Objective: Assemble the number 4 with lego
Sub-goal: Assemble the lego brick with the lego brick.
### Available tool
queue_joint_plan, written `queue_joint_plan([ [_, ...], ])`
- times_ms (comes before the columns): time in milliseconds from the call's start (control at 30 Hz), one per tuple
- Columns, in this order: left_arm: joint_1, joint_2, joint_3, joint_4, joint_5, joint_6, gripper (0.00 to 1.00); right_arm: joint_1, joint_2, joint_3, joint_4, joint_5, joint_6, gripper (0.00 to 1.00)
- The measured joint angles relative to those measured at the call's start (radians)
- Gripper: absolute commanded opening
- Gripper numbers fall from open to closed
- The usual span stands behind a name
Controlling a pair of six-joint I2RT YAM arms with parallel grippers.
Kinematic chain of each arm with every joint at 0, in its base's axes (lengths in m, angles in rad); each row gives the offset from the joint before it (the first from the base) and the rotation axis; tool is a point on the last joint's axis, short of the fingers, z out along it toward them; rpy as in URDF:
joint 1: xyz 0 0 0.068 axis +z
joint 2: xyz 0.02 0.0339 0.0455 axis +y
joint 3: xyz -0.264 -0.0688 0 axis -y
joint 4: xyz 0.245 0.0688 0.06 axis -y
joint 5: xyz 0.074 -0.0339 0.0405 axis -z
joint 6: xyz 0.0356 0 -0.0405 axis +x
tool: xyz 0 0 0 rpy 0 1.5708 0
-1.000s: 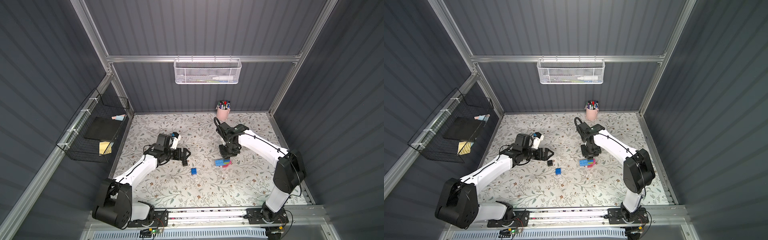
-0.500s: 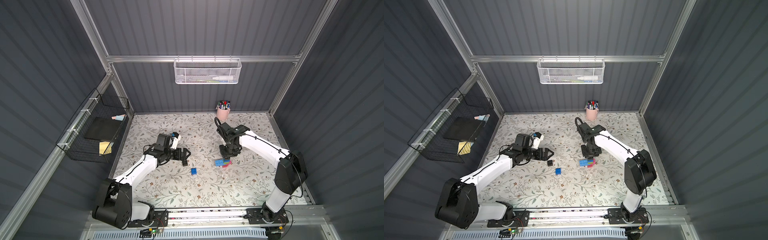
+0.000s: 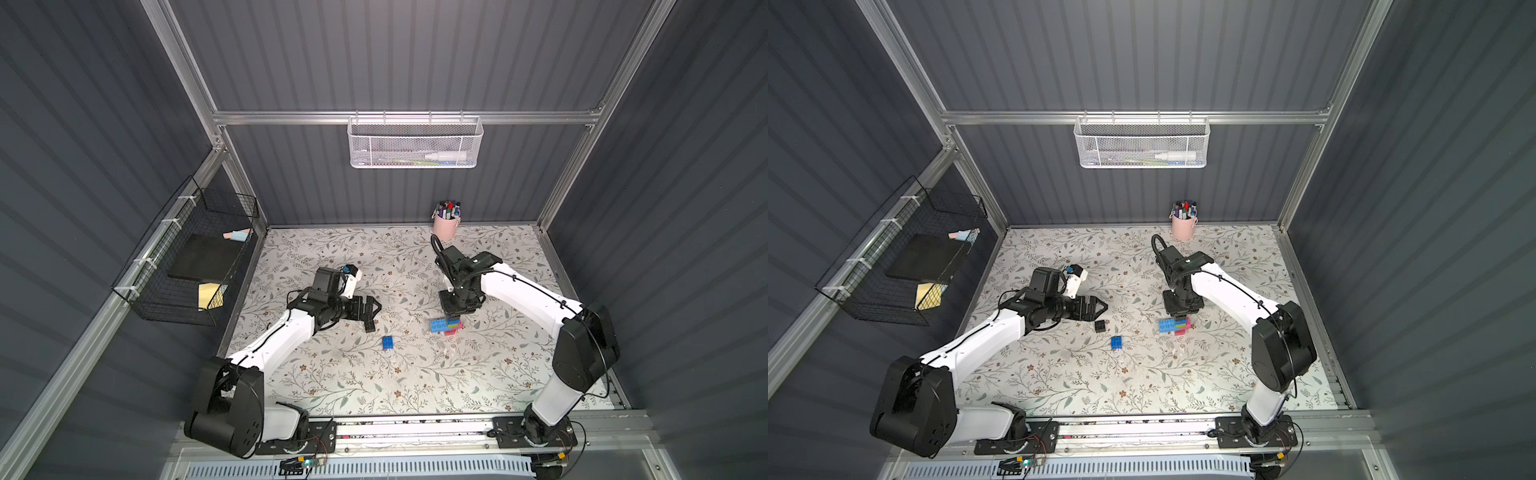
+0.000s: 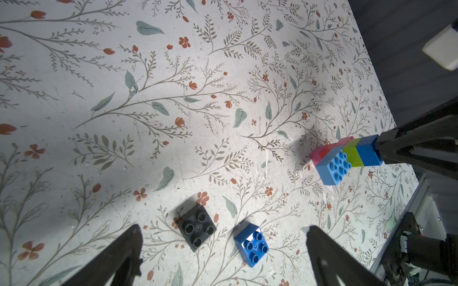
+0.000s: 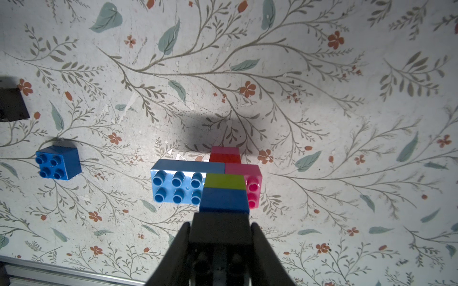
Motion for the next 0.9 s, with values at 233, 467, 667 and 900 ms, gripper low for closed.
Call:
queue_joint_plan([
  [233,0.000,0.000,0.000,0.000,0.000,0.000,0.99,-0.001,0.000,0.000,-0.003,-0.004,0.008,0.25],
  [467,-0.005,0.001,0.000,0.000,0.000,0.000,0.99,-0.001,0.001,-0.009,-0.003,-0.006,0.025,0.25],
  [667,-0.005,0.003,0.000,0.000,0.000,0.000,0.99,0.002,0.001,-0.009,-0.004,-0.005,0.035,0.25],
  [900,-0.005,0.010,0.000,0.000,0.000,0.001,0.99,0.012,0.020,0.004,-0.014,0.014,0.039,0.25],
])
